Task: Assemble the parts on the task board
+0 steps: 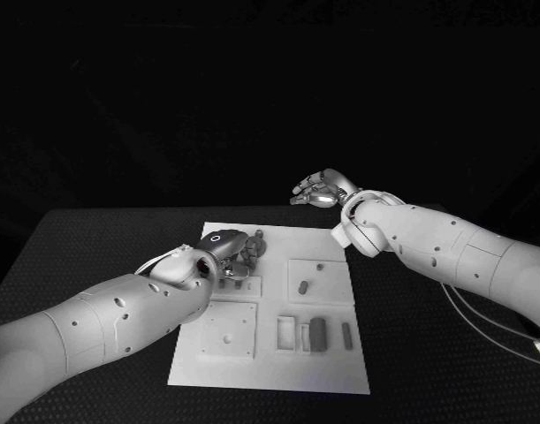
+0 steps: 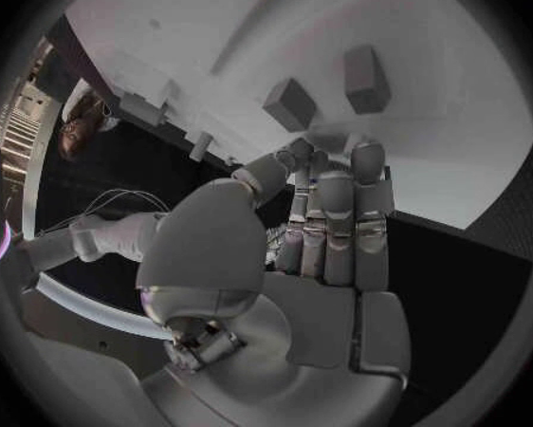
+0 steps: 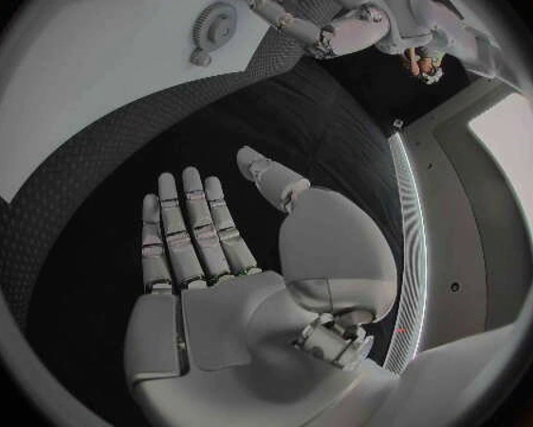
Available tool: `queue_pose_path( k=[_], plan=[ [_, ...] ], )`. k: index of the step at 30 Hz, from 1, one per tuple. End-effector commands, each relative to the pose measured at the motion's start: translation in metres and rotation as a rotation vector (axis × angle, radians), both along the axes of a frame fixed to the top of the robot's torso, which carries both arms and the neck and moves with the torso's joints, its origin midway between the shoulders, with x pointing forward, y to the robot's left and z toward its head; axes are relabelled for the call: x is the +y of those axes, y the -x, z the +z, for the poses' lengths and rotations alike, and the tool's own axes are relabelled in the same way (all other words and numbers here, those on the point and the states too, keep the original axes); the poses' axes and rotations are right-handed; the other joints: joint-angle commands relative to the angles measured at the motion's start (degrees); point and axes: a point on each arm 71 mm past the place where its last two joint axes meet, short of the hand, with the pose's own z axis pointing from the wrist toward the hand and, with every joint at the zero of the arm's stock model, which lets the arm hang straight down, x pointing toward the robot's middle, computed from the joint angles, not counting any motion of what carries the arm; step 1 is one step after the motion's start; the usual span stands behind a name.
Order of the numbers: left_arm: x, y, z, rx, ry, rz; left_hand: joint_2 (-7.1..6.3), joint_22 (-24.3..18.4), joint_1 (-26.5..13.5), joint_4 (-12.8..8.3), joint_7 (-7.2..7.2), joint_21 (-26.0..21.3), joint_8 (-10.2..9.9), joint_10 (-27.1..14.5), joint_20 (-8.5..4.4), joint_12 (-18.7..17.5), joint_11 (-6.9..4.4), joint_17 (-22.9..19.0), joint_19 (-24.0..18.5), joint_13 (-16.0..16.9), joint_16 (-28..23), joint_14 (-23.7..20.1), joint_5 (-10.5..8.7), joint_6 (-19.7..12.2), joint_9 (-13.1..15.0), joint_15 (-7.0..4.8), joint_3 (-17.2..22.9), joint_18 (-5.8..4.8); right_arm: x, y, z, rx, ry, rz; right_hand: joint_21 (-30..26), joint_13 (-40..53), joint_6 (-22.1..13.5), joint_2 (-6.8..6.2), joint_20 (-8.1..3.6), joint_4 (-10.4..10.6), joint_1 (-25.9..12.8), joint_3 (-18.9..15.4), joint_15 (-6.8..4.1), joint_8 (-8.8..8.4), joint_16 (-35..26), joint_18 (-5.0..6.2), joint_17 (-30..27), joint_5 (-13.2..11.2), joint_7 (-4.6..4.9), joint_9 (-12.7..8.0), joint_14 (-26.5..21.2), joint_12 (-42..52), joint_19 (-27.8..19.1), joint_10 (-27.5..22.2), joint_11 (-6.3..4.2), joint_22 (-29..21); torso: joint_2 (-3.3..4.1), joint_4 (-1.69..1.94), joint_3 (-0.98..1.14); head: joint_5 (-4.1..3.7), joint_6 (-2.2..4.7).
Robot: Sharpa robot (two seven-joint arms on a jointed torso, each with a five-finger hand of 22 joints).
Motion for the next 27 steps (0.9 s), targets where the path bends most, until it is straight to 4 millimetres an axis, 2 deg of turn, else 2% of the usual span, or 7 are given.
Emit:
queue_pose_path(
  k=[1,15,27],
  plan=[
    [-0.001,0.000,0.006,-0.002,0.043,-0.004,0.11,1.3,-0.3,0.0,0.00,0.4,0.1,0.6,-0.11,0.1,0.02,-0.1,0.3,0.1,0.2,0.3,0.37,0.3,0.1,-0.13,0.5,5.01,0.001,0.000,0.000,-0.002,0.000,0.016,-0.3,0.0,-0.3,0.00,0.10,0.1,-0.3,0.0,0.10,0.13,-0.3,-0.83,0.1,-0.1,0.93,-0.1,-0.4,-0.2,0.5,0.0,0.19,0.1,0.00,0.03,-0.03,0.07,0.07],
    [0.019,-0.003,0.022,0.025,0.081,0.028,0.03,1.3,-0.5,0.0,0.00,0.4,0.1,0.6,-0.14,0.0,0.00,-0.1,0.3,0.1,0.2,0.4,0.39,0.3,0.1,-0.15,0.5,4.98,-0.003,0.001,0.000,-0.001,0.001,0.013,-0.3,0.0,-0.3,-0.01,0.10,0.1,-0.3,0.0,0.11,0.15,-0.3,-0.84,0.1,-0.1,0.93,-0.1,-0.4,-0.2,0.5,0.0,0.19,0.2,-0.03,0.03,0.00,0.38,0.14],
    [0.046,-0.004,0.021,0.048,0.056,0.062,0.02,1.3,-0.6,0.1,-0.01,0.5,0.1,0.6,-0.17,-0.1,-0.01,-0.2,0.4,0.1,0.2,0.4,0.38,0.3,0.1,-0.16,0.5,4.95,-0.006,0.001,0.000,-0.001,0.003,0.007,-0.4,0.0,-0.3,-0.01,0.09,0.0,-0.3,0.0,0.11,0.18,-0.3,-0.83,0.1,-0.1,0.92,-0.1,-0.4,-0.2,0.5,0.0,0.19,0.2,-0.03,0.03,-0.04,0.34,0.07]
  ],
)
